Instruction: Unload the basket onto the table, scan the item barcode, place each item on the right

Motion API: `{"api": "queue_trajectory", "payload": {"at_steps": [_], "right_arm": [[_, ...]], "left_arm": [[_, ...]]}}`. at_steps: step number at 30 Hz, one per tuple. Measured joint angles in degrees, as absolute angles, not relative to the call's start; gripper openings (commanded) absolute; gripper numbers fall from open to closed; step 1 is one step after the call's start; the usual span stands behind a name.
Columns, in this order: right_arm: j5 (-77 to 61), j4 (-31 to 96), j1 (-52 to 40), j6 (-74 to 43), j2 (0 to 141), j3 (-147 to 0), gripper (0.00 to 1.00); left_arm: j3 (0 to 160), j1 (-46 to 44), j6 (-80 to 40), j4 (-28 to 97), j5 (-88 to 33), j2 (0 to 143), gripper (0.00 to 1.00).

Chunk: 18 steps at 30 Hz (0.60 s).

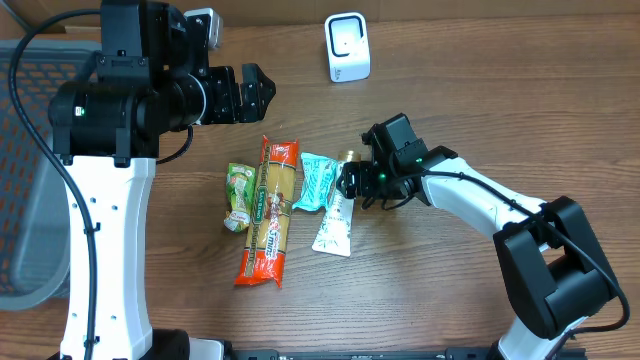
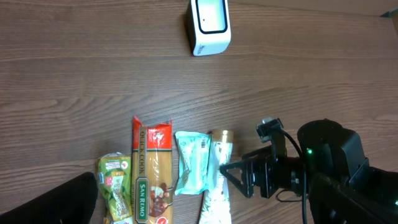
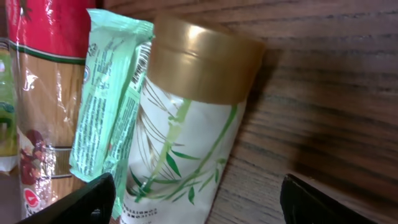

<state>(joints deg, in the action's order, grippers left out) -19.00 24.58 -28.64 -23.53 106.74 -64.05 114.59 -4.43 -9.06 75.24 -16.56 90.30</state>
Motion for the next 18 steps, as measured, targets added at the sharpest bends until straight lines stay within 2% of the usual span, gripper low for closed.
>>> {"api": "queue_trajectory", "payload": {"at_steps": [2,5,12,17,18], "right_arm": [[-19.35,23.77,-28.64,-23.77,107.26,-64.07,0.80],[-21.52,21.87,-28.64,-23.81,109.38,-64.05,0.69],[-26.09,21.02,-28.53,-25.19,112.05,-64.38,0.29],[-29.39,20.95,-28.27,-25.61,112.29,-64.40,0.05],[-30.50,21.06,-28.14,-25.58,112.29,-64.42,0.04]], "left_arm": [[114.58,-4.40,-9.06,75.24,-16.56,90.30,0.99],[114.58,-4.40,-9.06,75.26,-16.56,90.30,0.99],[114.58,-4.43,-9.06,75.24,-16.56,90.30,0.99],[114.58,-4.43,-9.06,75.24,-16.56,90.30,1.00],[114.58,-4.43,-9.06,75.24,-16.56,90.30,0.99]]}}
